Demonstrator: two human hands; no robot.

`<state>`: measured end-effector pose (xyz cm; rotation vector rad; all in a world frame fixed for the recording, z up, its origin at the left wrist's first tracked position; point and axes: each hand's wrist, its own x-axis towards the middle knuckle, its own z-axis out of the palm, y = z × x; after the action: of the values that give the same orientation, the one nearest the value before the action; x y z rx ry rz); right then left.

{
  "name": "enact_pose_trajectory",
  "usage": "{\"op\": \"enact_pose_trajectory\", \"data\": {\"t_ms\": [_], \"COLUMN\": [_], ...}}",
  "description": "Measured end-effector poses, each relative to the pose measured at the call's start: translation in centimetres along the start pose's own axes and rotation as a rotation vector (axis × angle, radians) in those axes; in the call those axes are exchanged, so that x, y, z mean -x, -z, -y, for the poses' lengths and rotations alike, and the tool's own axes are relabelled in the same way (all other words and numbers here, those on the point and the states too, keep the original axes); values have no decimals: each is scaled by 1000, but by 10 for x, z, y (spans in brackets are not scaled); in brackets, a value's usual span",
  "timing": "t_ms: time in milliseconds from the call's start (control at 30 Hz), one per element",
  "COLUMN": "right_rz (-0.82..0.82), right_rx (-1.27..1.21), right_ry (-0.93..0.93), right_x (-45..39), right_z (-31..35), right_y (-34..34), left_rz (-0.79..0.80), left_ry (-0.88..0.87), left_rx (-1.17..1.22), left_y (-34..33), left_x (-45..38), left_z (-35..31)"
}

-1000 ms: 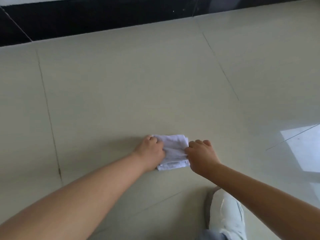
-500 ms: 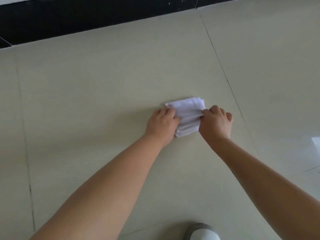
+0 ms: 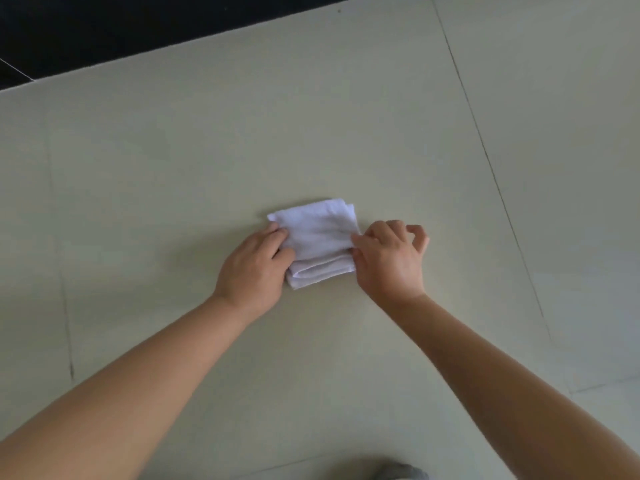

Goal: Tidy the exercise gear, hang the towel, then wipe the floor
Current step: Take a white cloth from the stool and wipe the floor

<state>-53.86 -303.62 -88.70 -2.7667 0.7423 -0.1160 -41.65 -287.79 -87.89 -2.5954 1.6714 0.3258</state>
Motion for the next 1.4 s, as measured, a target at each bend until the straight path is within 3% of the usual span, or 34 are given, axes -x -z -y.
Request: {"op": "enact_pose_trajectory", "data": {"t_ms": [100, 233, 367, 500, 567, 667, 800, 867, 900, 1033, 1133, 1167, 1267, 1400], "right_rz": [-50, -13, 3, 50, 72, 19, -28, 12, 37, 52, 62, 75, 111, 140], "right_rx": [45, 151, 149, 63, 6, 1, 130, 163, 177, 129, 77, 60, 76, 87], "right_ry": [-130, -283, -245, -262, -232, -97, -23, -105, -178, -358, -381, -378, -279, -82], "right_x": [-19, -71, -121, -143, -140, -113, -71, -68, -73, -128, -171, -183, -206, -211], "right_z": [-58, -100, -87, -36, -12, 0, -42, -74, -88, -122, -116, -109, -79, -24], "right_y": [22, 43, 40, 23, 13, 3, 12, 29, 39, 54, 51, 47, 38, 20], "left_rz": [51, 31, 91, -5, -36, 62, 139, 52, 10, 207, 98, 23, 97, 7], "left_ry": [-57, 10, 115, 196, 159, 33, -156, -205, -194, -6, 104, 124, 139, 247], "left_rx": [84, 141, -16, -52, -75, -255, -240, -170, -152, -128, -129, -146, -112, -129], "left_y": [10, 38, 56, 52, 46, 38, 24, 27, 32, 48, 59, 60, 49, 46], "left_x": [-66, -136, -169, -154, -138, -112, -105, -129, -144, -205, -221, -224, -229, -184], "left_z": [-42, -79, -71, -17, 7, 25, -4, -36, -55, -99, -80, -69, -33, 27]}}
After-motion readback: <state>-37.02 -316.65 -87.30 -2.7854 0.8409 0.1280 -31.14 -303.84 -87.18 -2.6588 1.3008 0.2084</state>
